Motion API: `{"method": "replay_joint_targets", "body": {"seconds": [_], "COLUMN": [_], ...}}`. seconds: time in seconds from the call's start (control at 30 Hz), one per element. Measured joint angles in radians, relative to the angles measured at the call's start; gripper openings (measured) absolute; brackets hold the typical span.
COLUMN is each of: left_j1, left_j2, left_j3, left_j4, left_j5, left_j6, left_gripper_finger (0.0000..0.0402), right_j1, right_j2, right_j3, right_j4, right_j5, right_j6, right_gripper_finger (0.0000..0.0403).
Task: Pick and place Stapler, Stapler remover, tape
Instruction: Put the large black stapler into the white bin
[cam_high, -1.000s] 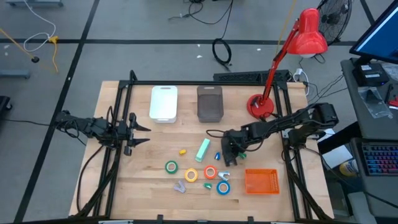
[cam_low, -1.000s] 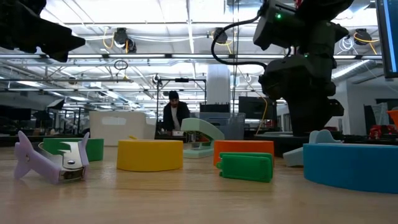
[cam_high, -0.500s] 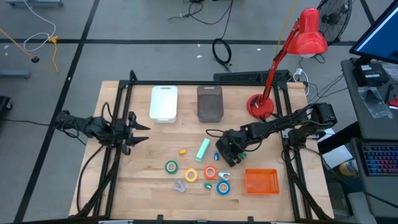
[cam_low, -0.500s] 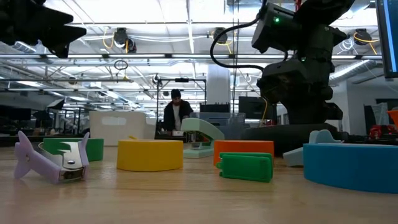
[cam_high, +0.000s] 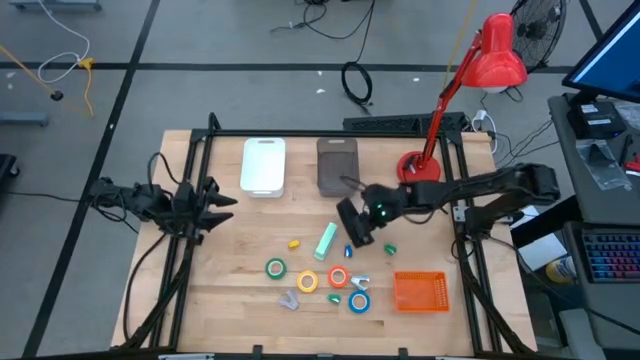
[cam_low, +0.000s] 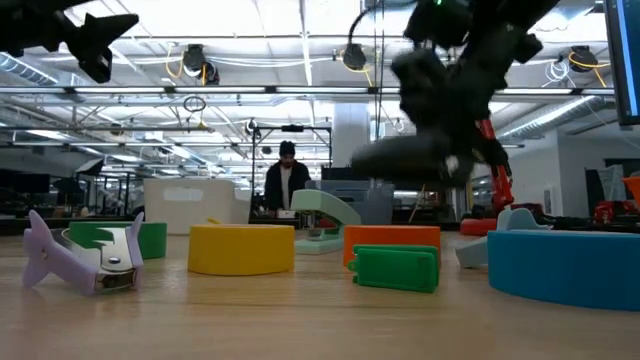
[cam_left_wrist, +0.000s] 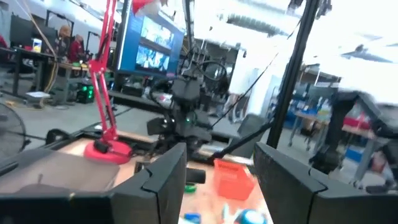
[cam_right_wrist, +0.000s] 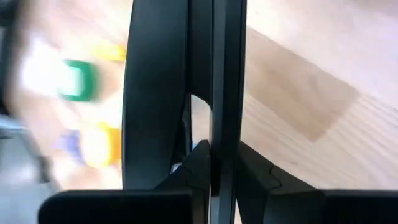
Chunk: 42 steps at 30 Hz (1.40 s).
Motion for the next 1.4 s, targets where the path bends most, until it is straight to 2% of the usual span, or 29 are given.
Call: {"method": "replay_joint_targets", "body": {"seconds": [0.13,0.3,0.4,0.7,0.83,1.1,1.2,1.4], "left_j1": [0.000,0.000,0.001,0.001,0.001,0.001,0.001,0.001], "left_j2": [0.000,0.000,0.000,0.027,0.106,0.325,0.395,0.542], "left_j3": [0.000,0.000,0.000,0.000,0.000,0.000,0.003,0.077], "left_j4": [0.024,0.089,0.139,0.159,0.224,0.498,0.580,0.596], "left_j5": [-0.003,-0.017,-0.046,-0.239,-0.277,-0.370,-0.371,-0.408], "left_j6": [-0.014,-0.010,-0.010,0.000,-0.021,-0.026,-0.042,-0.058], "left_gripper_finger": [0.0189,0.0189,0.0189,0.0189,0.0189,0.0189,0.0189,0.0189], "right_j1": [-0.017,-0.026,-0.025,-0.028,-0.043,-0.091,-0.110,-0.127], "right_j2": [-0.076,-0.097,-0.080,0.048,0.130,0.275,0.302,0.374], "right_j3": [0.000,0.000,0.001,0.003,0.066,0.274,0.329,0.424], "right_j4": [0.158,0.363,0.466,0.823,0.850,0.823,0.772,0.759], "right_j5": [0.003,0.005,-0.003,-0.028,-0.032,-0.080,-0.049,0.012], "right_j6": [-0.002,0.008,0.018,0.045,0.010,-0.216,-0.313,-0.474], "right_gripper_finger": [0.0033,0.0033,0.0033,0.0033,0.0033,0.0033,0.0033,0.0033]}}
